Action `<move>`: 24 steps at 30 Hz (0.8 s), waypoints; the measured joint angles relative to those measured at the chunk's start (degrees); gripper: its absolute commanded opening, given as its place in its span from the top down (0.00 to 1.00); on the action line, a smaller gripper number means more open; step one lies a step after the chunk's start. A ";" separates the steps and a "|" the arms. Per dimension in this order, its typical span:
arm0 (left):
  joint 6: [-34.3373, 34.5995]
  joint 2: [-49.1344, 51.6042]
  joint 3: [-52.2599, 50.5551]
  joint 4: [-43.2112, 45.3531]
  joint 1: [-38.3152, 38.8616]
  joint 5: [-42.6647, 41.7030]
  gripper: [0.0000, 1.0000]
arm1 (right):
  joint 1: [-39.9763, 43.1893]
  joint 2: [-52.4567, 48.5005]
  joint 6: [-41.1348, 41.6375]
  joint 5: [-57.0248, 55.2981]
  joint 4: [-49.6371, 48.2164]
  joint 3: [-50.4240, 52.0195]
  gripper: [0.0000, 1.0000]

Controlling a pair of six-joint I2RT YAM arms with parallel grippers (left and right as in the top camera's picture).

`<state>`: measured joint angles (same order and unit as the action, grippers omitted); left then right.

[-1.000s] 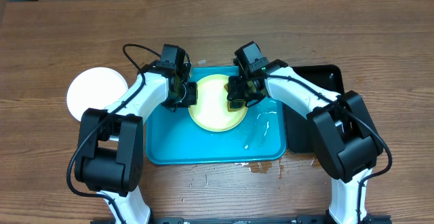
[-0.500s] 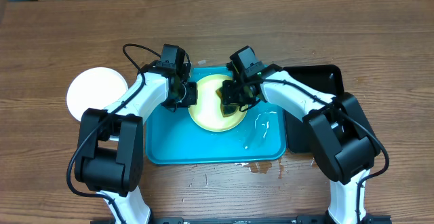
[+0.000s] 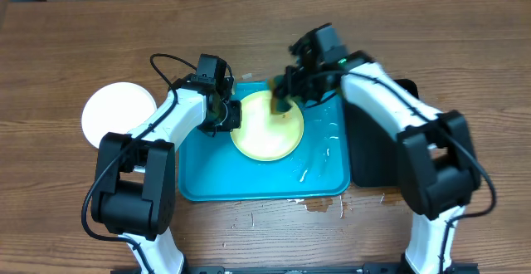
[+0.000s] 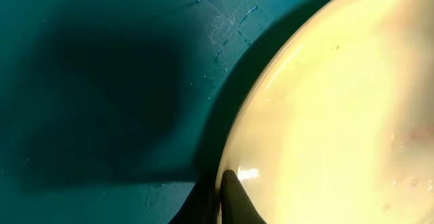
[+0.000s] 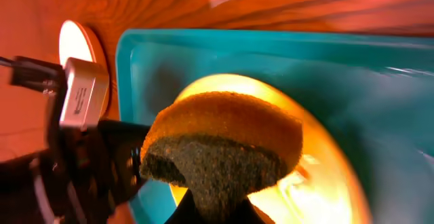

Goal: Clean dirty plates on tray and stack at the side
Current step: 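Scrub the yellow-green plate's surface with the sponge in the right gripper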

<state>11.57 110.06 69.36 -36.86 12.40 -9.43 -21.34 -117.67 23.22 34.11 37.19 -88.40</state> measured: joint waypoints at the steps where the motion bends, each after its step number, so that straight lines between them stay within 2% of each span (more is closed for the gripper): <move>1: 0.00 0.00 0.00 0.00 0.00 0.00 0.95 | 1.11 0.81 -0.74 0.26 1.84 -0.02 0.96; 5: 0.00 0.00 0.00 0.00 0.00 0.00 0.95 | 3.78 3.06 -3.06 0.55 5.57 -0.02 0.96; 11: 0.00 0.00 0.00 -0.02 0.00 0.00 0.95 | 1.62 3.17 -7.39 -0.39 5.40 -0.04 0.96; 17: 0.00 0.00 0.00 -0.11 0.00 -0.02 0.95 | -5.49 1.62 -9.68 -13.33 2.64 -0.07 0.96; 24: 0.00 0.00 0.00 -0.13 0.00 0.00 0.95 | -10.21 -2.91 -11.08 -23.10 -0.24 -0.07 0.96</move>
<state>11.57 110.06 69.36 -36.99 12.40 -9.43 -31.55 -120.57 12.14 11.00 36.95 -88.47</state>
